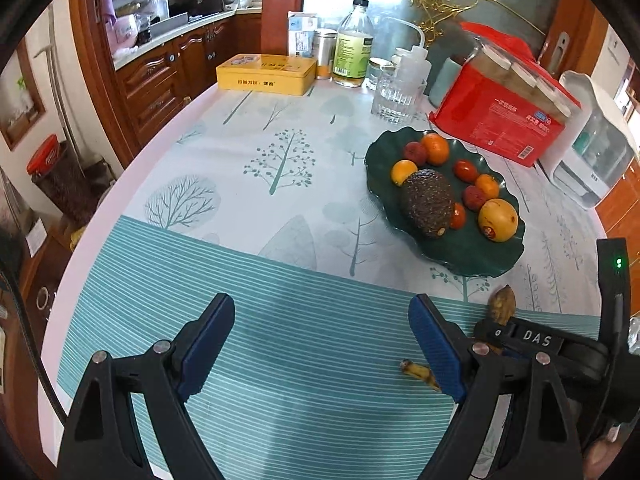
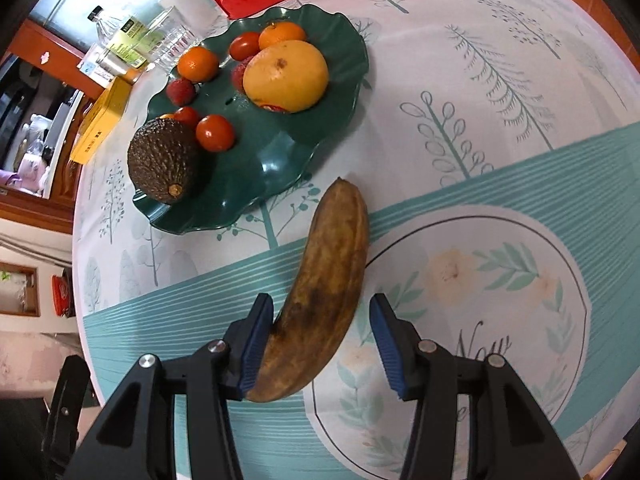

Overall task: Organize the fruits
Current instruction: 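Close the right tool around the banana's middle, then lift the banana with the right tool and carry it over the green plate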

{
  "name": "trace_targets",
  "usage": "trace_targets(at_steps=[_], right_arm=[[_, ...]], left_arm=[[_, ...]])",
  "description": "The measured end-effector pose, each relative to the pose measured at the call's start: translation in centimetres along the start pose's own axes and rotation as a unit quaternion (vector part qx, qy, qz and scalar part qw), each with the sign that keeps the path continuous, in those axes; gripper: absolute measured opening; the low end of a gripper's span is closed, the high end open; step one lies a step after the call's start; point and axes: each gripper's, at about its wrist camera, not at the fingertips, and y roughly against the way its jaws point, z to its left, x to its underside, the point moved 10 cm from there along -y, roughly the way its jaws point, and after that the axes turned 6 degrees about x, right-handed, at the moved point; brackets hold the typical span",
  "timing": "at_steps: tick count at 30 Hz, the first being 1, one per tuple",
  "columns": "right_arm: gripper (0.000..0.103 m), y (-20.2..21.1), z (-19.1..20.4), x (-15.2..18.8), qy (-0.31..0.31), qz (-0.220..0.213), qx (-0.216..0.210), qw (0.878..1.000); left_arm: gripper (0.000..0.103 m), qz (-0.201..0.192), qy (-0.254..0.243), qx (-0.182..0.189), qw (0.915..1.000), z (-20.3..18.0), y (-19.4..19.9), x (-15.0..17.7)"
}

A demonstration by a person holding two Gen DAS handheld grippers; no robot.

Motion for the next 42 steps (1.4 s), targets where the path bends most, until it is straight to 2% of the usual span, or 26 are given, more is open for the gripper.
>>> trace_targets(at_steps=[11,16,21,30,35,38,42], right_arm=[[0.050,-0.1,1.0,0.6,0.027,-0.040,0.053,0.997],[0.046,0.0,1.0,0.5,0.034,-0.044,0.042,0.998],[0.037,0.7,0.7,0.7,0.069,-0.055,0.052,0.995],[0.037,3.0,-1.3,-0.3,0.102,-0.090,0.030,0.990],[0.037,5.4,-0.4,-1.6,0.151,-0.112,0.010,0.982],[0.037,7.3,1.0,-3.0,0.192,-0.129,0.005,0.973],[0.037,9.6,2.9,-5.1,0.237,-0.147,-0.001,0.960]], left_arm=[[0.088,0.007,0.003,-0.001,1.0000,0.5,-0.9,0.8],[0.088,0.008,0.003,-0.003,1.0000,0.7,-1.0,0.9],[0.088,0.010,-0.001,-0.005,0.9999,0.7,-1.1,1.0],[0.088,0.020,-0.013,0.010,0.9997,-0.4,-1.3,1.9],[0.088,0.028,-0.029,0.024,0.9989,-1.9,-1.3,1.8],[0.088,0.028,-0.038,0.031,0.9984,-2.9,-1.1,1.0],[0.088,0.028,-0.046,0.047,0.9974,-4.4,-0.6,-1.5]])
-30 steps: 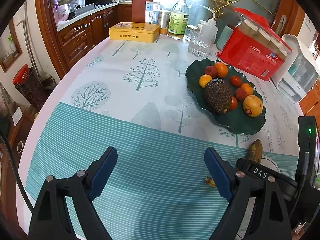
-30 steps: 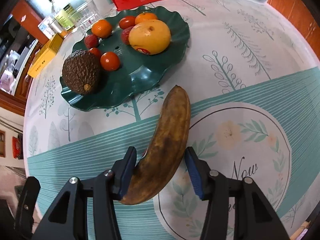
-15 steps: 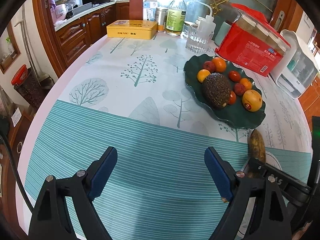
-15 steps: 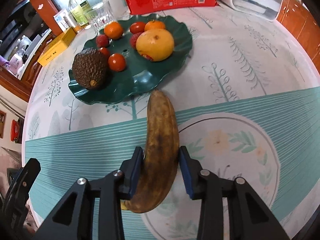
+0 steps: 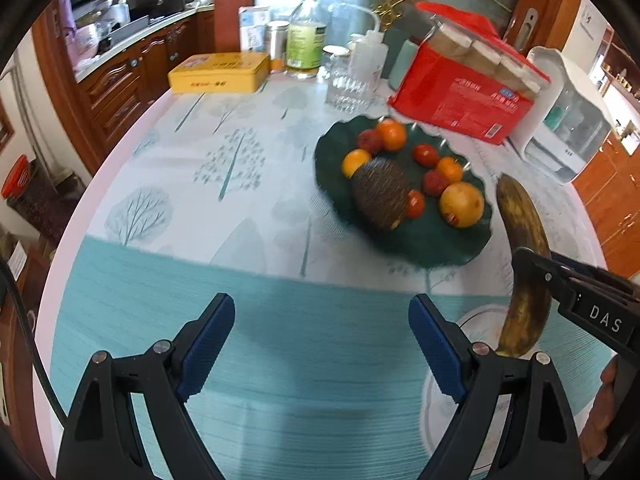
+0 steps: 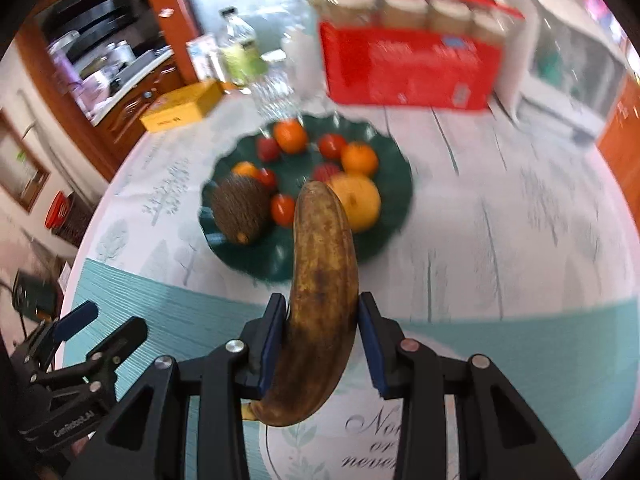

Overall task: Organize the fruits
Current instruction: 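Lift the banana with the right tool and carry it over the green plate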

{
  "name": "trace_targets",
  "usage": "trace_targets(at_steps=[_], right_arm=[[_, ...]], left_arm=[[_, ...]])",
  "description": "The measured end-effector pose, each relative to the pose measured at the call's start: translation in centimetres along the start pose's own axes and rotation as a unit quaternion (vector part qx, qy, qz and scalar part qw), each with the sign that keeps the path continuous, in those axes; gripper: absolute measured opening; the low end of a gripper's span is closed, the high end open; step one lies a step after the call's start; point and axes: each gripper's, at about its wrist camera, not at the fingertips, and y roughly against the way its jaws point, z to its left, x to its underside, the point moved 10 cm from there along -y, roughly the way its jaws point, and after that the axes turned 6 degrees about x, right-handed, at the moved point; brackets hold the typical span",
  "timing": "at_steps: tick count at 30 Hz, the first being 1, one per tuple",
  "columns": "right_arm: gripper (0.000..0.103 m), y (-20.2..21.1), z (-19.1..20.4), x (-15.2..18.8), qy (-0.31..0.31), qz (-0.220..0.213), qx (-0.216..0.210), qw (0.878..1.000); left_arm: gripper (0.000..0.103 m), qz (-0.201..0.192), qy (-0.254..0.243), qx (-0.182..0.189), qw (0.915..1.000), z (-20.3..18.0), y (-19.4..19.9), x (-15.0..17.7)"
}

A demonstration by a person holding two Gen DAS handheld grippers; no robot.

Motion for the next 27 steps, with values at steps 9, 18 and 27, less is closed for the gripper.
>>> trace_targets(at_steps=[9,18,27], right_arm=[[0.037,0.6,1.0,-6.4,0.057,-0.016,-0.009,0.998],[0.037,-4.4,2.2,-11.3,0.093,0.009,-0.029,0.995],[0.037,-10.8,3.4,-9.9,0.179,0.061,-0.011,0.982]], left_arm=[[0.102,-0.019,-0.025,-0.003,0.9995,-1.9,1.2,-7.4],[0.102,-0.026,-0.027,-0.016,0.9992,-1.6,-0.3,-12.2],[0.102,0.000,-0.009,-0.021,0.9997,0.1,-3.8,-11.7]])
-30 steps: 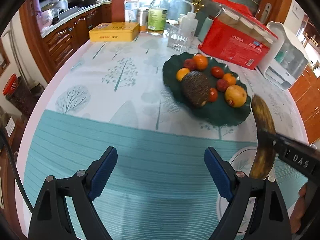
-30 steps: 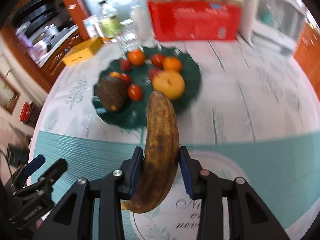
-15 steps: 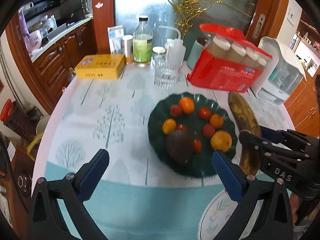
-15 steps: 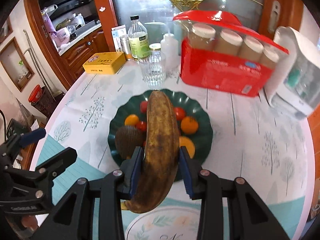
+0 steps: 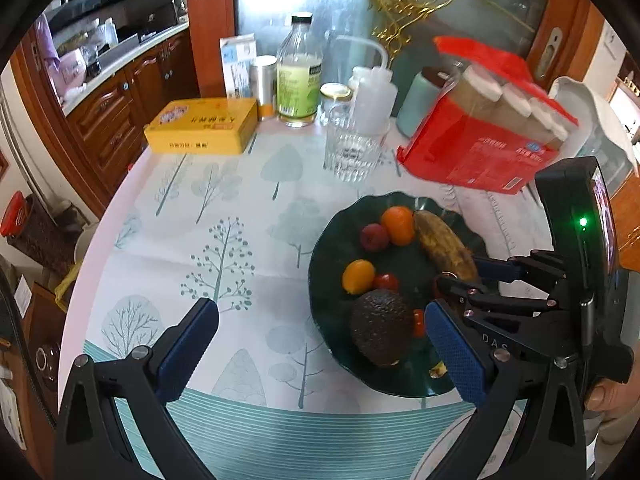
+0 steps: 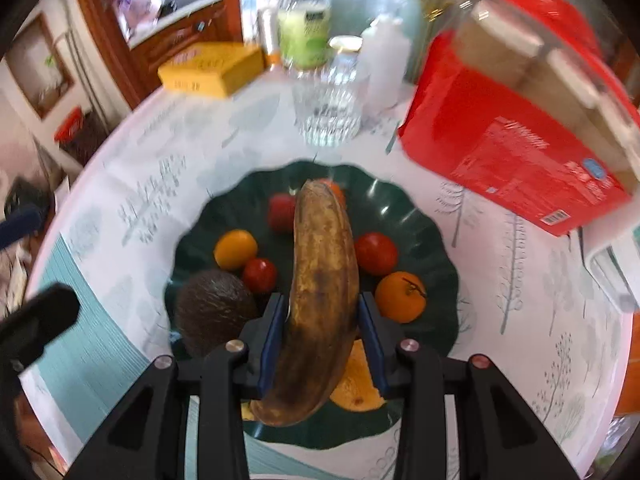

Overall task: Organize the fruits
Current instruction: 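Lift the banana with the right tool and carry it over the green plate, then lower the banana onto the green plate and open the right tool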

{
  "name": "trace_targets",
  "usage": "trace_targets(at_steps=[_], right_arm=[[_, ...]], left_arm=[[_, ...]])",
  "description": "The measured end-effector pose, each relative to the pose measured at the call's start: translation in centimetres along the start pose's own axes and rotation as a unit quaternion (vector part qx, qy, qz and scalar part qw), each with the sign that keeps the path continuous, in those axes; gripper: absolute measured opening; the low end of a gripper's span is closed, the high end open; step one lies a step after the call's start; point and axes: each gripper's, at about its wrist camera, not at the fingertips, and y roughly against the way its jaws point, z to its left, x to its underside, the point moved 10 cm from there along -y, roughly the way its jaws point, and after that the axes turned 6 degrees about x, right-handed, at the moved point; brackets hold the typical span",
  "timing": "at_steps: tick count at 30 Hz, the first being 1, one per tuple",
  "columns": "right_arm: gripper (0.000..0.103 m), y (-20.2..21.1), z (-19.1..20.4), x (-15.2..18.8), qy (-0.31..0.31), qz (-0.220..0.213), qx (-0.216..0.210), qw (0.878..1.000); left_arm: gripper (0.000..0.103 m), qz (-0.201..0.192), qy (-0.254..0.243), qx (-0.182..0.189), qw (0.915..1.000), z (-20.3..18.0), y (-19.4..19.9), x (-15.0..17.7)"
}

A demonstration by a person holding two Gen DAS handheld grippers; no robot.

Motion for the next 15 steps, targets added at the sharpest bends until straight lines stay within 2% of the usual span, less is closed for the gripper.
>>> trace_targets(at_steps=[9,15], right_arm=[[0.038,-1.9,0.9,-0.1,0.015,0.014,-0.016,1.000],[0.039,-1.2,1.1,-0.4,0.018,-0.001,-0.018,1.000]], left_arm=[[0.102,0.018,0.008,-0.009,0.9998,0.9,-2.1,0.6],[0.102,0.022,0.003,-0.011,0.9997,0.3,-2.3,1.0]])
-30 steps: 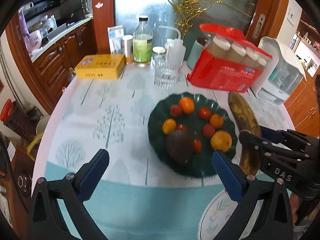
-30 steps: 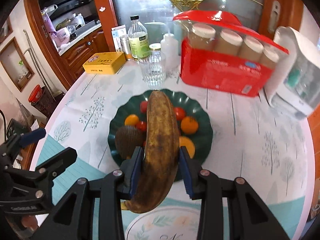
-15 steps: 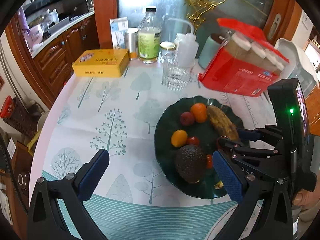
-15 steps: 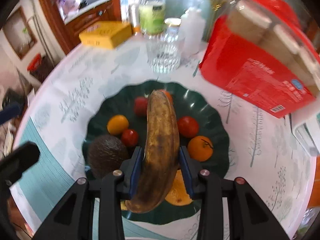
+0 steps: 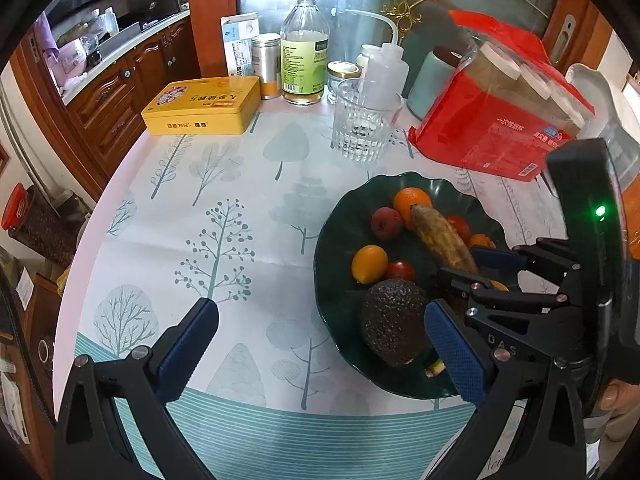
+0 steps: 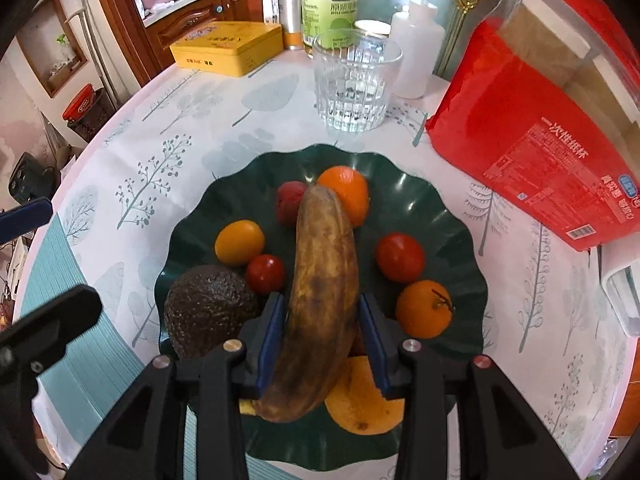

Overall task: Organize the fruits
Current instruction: 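Lower the banana onto the green plate and open the right tool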

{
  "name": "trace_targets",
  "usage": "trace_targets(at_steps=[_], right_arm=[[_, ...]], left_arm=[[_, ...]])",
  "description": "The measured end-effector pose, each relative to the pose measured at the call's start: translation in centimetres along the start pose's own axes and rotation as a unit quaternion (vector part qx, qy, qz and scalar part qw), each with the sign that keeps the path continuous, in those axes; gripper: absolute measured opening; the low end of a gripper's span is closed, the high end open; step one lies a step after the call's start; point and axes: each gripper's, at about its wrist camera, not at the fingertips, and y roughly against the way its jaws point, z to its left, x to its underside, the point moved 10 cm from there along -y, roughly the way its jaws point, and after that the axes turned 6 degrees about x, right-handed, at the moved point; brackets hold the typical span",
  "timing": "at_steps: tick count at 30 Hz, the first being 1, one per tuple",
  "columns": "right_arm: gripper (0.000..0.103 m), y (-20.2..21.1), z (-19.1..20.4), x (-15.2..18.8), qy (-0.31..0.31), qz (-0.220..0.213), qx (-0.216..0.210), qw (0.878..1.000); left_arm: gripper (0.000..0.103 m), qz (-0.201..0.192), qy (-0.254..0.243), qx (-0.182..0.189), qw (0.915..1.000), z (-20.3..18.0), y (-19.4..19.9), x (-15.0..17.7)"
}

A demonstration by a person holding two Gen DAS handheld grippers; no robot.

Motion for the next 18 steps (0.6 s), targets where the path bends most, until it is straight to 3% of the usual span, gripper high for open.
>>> trace_targets(at_steps=[18], right_arm=[[0.041,7.0,-2.7,2.8,-0.042,-0.047,-0.002,0.998]], left_arm=[[0.102,-0.025,-0.010,0.002,0.9996,-4.1,4.5,0.6]])
